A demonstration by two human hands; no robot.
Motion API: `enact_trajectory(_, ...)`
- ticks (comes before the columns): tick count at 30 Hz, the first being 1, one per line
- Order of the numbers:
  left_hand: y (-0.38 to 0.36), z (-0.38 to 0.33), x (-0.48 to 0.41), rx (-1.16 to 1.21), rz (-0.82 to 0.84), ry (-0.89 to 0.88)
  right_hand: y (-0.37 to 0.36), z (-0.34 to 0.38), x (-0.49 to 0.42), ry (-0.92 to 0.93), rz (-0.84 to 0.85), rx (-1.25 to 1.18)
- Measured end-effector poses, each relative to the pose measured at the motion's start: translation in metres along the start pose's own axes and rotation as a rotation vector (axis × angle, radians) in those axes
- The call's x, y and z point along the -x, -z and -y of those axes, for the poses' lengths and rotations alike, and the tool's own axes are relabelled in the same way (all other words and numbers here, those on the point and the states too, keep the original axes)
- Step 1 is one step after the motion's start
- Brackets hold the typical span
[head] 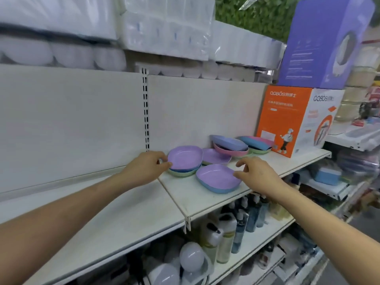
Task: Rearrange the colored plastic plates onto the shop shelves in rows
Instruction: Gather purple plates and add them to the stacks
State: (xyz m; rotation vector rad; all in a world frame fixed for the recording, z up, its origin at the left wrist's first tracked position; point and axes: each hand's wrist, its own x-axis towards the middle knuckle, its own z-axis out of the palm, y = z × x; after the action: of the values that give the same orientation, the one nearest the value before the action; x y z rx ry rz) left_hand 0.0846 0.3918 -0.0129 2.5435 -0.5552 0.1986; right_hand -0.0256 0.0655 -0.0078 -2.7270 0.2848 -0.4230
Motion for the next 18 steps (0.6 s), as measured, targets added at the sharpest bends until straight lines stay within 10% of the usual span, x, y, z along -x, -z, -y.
enact_trajectory(18,-0.041,-0.01,-0.034,-0.055,-0.116,0.227,-0.027,-0.038,-0.07,0.156,0.145,-0.084)
